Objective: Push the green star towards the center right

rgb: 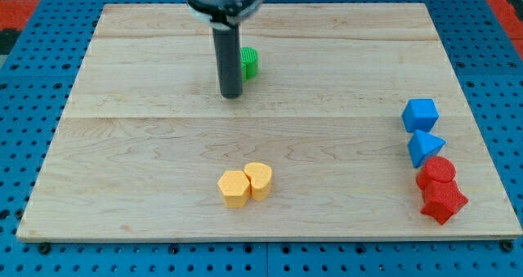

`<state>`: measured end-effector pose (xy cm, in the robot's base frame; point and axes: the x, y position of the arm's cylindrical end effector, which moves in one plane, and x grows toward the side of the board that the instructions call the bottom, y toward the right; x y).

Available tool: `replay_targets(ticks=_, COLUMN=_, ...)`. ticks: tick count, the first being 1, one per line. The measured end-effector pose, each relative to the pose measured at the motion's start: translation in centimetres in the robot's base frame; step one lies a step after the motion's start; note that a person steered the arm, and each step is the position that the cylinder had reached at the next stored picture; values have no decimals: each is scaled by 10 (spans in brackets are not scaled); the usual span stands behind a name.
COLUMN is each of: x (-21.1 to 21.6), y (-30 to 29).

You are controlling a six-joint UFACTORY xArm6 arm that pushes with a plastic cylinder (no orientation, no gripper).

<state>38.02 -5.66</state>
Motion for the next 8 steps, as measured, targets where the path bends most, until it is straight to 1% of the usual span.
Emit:
replay_targets(ticks=2, x=-83, y=-46)
replay_targets(ticks=3, x=-99, y=-31)
replay_targets(ticks=4, x=-73, y=21)
replay_targets(ticks=5, x=-33, y=66)
replay_targets(ticks=6, x=-16, y=58)
replay_targets(ticks=7, x=9, y=63)
replay_targets(ticks=8, x=17, y=115)
